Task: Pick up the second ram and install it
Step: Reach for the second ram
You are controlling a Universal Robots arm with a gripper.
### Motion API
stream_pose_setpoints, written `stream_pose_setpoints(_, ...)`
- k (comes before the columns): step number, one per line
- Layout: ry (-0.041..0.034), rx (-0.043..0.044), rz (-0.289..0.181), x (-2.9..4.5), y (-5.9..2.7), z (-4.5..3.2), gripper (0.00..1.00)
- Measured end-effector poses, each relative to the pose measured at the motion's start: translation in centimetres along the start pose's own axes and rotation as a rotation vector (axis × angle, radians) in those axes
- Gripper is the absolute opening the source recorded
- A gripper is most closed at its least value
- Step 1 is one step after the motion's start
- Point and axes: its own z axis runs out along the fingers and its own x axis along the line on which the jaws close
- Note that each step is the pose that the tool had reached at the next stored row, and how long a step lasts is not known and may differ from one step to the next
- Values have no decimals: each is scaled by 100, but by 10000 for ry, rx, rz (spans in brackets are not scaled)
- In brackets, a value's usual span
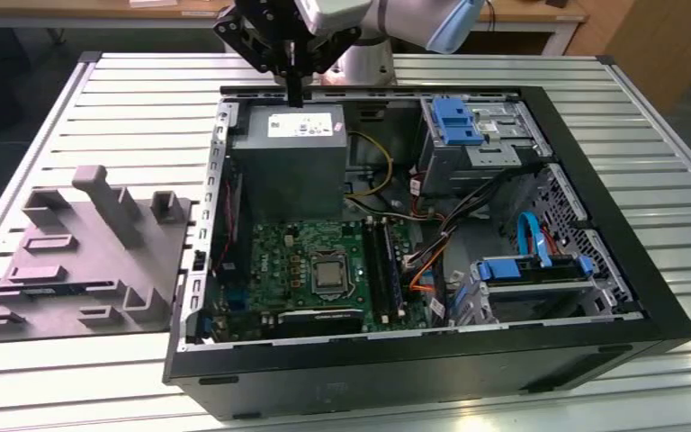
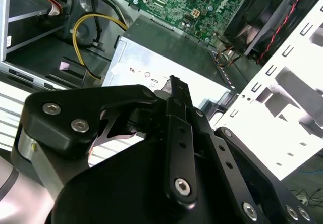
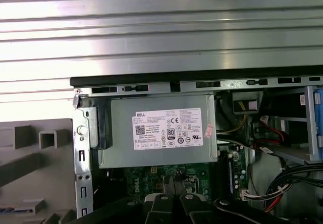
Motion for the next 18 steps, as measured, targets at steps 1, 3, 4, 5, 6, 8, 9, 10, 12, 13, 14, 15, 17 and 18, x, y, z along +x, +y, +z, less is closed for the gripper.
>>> stream_pose_setpoints(1,1,0,0,11,-1,0,10)
stream_pose_setpoints(3,0,0,0,34,-2,-1,10)
stream_pose_setpoints(4,0,0,-1,45,-3,-1,10)
stream_pose_setpoints(5,0,0,0,58,-4,-1,10)
stream_pose_setpoints(6,-1,-1,0,71,-5,-1,10)
stream_pose_setpoints(8,-2,0,1,100,-7,-2,10)
stream_pose_setpoints(9,-2,0,1,115,-9,-3,10)
stream_pose_setpoints(10,-3,0,0,131,-10,-3,10)
stream_pose_setpoints(12,-4,0,0,164,-12,-5,10)
stream_pose_setpoints(13,-5,0,0,180,-13,-5,10)
stream_pose_setpoints(14,-5,0,-1,195,-14,-5,10)
stream_pose_setpoints(15,-6,-1,-1,211,-16,-5,10)
stream_pose_setpoints(17,-7,-1,0,244,-18,-6,10)
stream_pose_setpoints(18,-7,-1,0,263,-20,-7,10)
